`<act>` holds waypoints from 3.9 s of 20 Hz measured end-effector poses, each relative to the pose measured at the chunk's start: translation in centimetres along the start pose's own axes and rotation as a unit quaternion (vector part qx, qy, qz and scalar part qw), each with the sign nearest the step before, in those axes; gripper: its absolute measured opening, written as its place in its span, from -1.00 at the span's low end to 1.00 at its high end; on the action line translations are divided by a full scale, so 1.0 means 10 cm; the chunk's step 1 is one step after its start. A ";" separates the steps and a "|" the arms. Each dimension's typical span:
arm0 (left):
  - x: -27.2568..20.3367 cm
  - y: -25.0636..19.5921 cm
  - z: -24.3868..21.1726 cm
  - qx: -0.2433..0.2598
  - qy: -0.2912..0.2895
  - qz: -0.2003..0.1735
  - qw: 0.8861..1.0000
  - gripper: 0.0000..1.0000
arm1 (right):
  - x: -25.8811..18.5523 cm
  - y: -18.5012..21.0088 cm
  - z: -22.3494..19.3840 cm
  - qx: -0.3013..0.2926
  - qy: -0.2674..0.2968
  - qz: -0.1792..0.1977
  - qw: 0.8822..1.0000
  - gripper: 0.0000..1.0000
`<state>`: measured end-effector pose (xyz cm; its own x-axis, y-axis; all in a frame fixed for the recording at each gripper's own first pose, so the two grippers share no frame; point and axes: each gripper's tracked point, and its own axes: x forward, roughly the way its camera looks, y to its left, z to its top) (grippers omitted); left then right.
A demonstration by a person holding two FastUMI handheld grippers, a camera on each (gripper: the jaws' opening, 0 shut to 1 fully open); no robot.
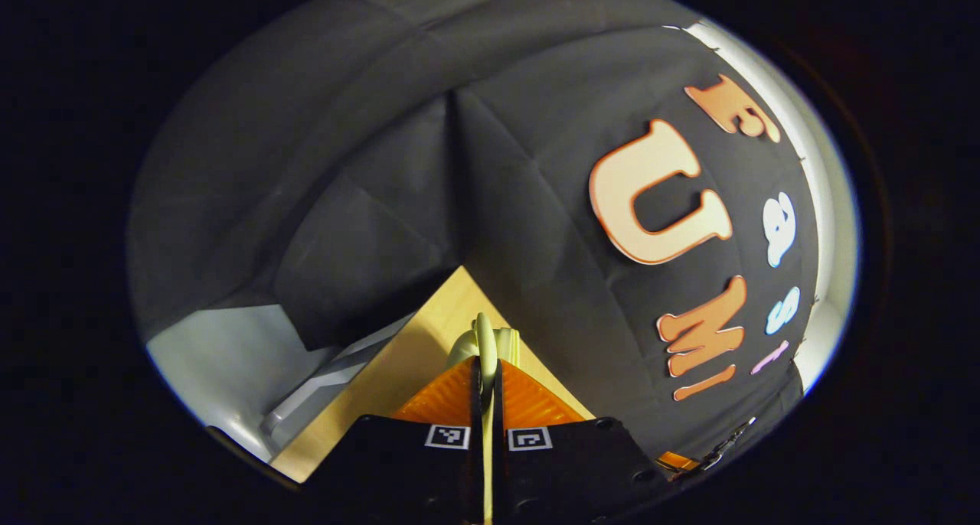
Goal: First open the suitcase, pack the skin care products into it, and then close the suitcase.
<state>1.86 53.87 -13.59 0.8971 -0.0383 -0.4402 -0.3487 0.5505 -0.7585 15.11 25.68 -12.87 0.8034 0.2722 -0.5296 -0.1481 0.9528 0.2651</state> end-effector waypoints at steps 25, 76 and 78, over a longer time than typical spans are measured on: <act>0.36 -2.76 -3.31 0.274 0.114 -0.059 0.953 -0.92 | -0.72 -1.42 -0.01 -0.029 -0.055 0.035 0.997 0.65; -0.45 -4.48 -4.20 0.454 -0.139 0.000 0.880 1.00 | -1.59 -1.76 0.38 -0.145 -0.227 0.037 0.962 0.87; -0.46 -4.46 -4.19 0.461 -0.140 0.009 0.876 1.00 | -1.61 -1.73 0.39 -0.146 -0.233 0.042 0.961 0.87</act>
<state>1.92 -5.42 2.16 0.9702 0.1125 -0.2145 -0.1117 0.9936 0.0156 7.01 4.30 -5.83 0.9422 0.3252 -0.0802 -0.3248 0.9456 0.0179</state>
